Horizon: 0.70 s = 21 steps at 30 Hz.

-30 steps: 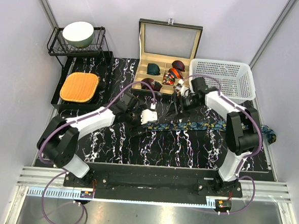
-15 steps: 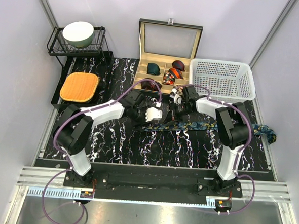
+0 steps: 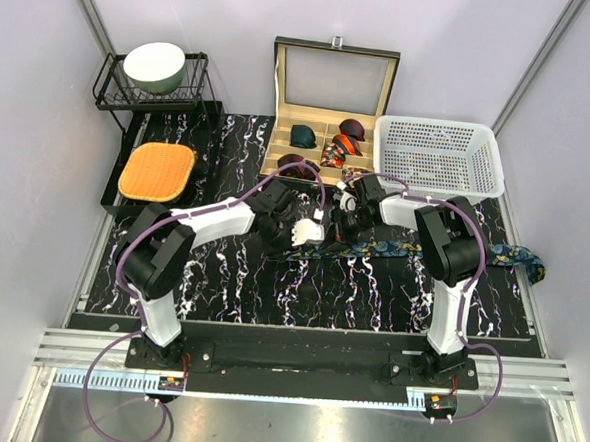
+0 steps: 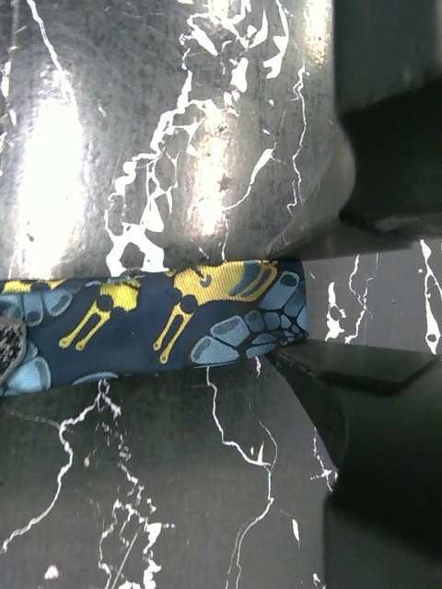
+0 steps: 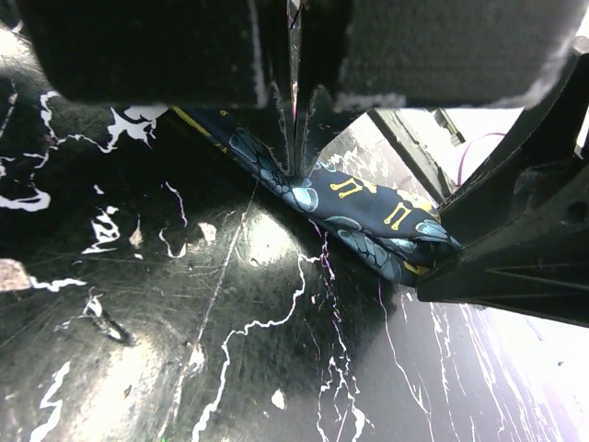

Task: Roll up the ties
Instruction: Roll the tie at the center of the board.

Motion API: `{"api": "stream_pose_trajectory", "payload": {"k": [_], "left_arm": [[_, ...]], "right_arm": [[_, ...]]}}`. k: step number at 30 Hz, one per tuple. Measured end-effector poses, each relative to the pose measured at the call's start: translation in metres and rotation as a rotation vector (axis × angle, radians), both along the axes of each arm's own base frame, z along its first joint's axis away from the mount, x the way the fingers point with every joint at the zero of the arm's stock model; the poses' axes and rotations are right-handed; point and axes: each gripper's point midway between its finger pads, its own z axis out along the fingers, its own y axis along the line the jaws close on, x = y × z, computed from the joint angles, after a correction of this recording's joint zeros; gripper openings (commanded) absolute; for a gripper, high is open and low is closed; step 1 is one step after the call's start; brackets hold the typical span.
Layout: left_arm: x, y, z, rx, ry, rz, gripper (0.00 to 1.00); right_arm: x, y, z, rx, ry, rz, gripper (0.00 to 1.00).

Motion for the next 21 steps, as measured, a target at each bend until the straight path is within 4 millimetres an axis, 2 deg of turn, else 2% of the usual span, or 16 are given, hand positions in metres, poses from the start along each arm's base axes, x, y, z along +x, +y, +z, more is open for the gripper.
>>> {"api": "stream_pose_trajectory", "payload": {"k": [7,17,21], "left_arm": [[0.002,-0.005,0.007,-0.011,0.001,0.001,0.33],[0.007,-0.028,0.028,-0.070,-0.012,-0.003,0.32],[0.011,-0.043,0.036,-0.092,-0.012,-0.008,0.32]], "right_arm": [[0.000,0.000,0.000,-0.002,0.000,-0.001,0.00],[0.001,0.000,-0.001,-0.003,0.007,-0.006,0.00],[0.001,0.000,-0.001,-0.003,0.011,-0.007,0.00]]}}
